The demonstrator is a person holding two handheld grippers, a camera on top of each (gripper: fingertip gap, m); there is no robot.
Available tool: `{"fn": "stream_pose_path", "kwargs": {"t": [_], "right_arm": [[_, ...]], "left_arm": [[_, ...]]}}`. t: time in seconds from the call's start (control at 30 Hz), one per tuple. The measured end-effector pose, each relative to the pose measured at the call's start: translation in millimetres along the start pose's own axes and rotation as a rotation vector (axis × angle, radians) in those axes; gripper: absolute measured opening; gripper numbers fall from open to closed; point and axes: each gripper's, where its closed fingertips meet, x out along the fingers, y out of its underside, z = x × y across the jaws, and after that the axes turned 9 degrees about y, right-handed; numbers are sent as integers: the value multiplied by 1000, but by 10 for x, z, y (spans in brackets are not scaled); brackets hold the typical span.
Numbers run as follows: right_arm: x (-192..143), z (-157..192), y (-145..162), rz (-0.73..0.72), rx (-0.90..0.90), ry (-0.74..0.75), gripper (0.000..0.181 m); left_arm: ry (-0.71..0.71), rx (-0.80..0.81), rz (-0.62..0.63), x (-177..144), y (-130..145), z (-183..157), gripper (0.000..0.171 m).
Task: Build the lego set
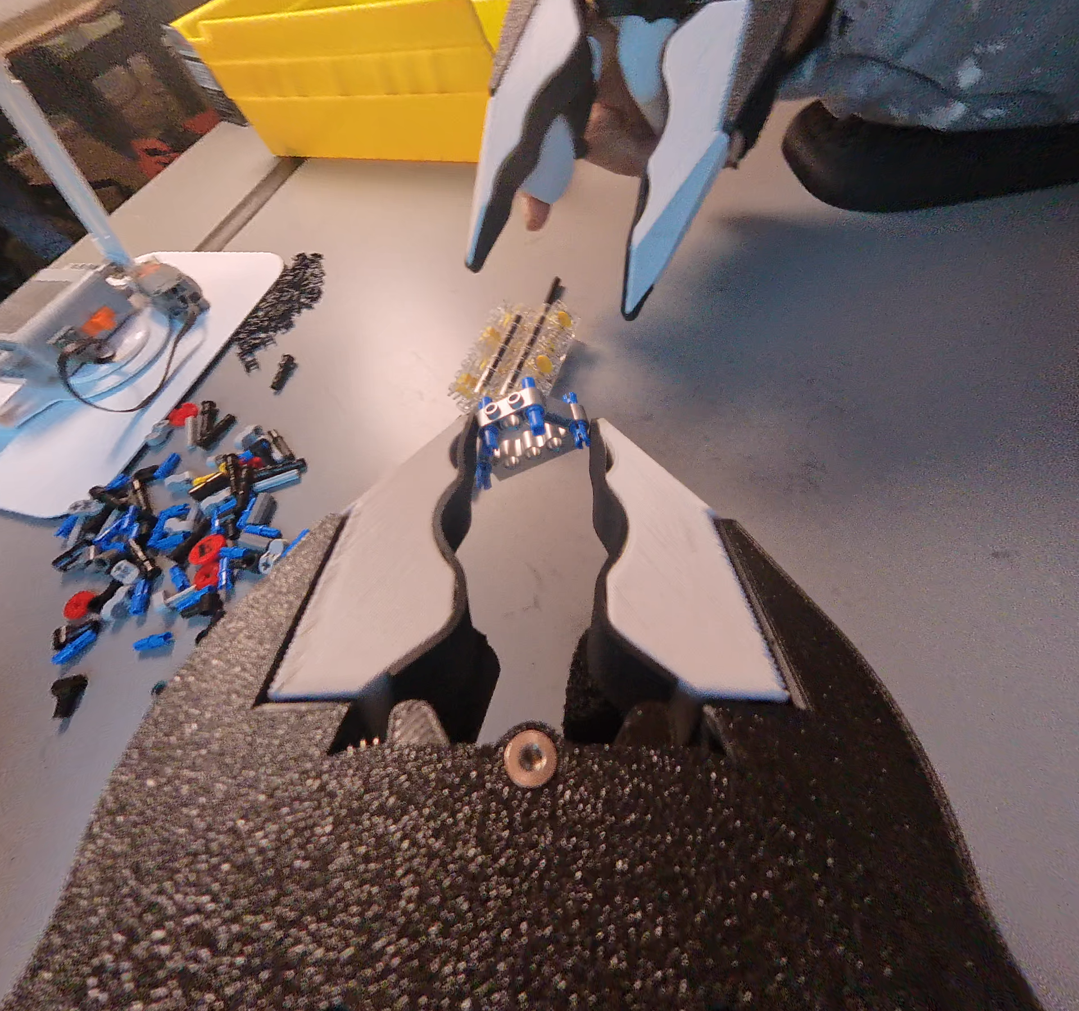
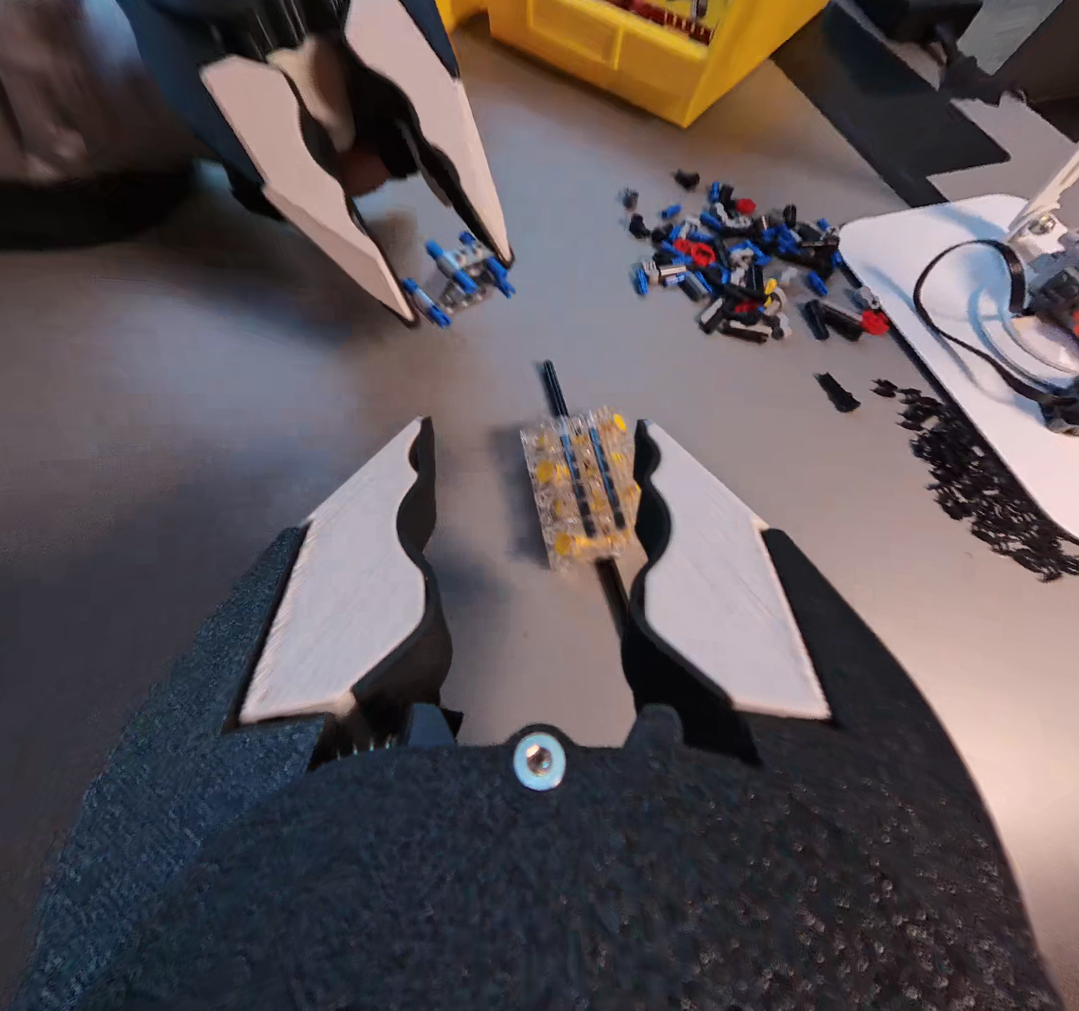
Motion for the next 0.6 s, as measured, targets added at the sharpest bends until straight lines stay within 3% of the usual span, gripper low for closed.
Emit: {"fn": "stream_pose_path", "kwargs": {"t": [0.1,0.17,0.6], "right_arm": [[63,-64,306,173,-92,-53,82],[106,-83,416,245,-160,-88,83],[359,-159,450,359,-294,-174,52]], "left_arm": [[130,22,12,46,50,-64,37],[142,42,38,72,88,14,37],[197,31,126,178,290,125,37]]}}
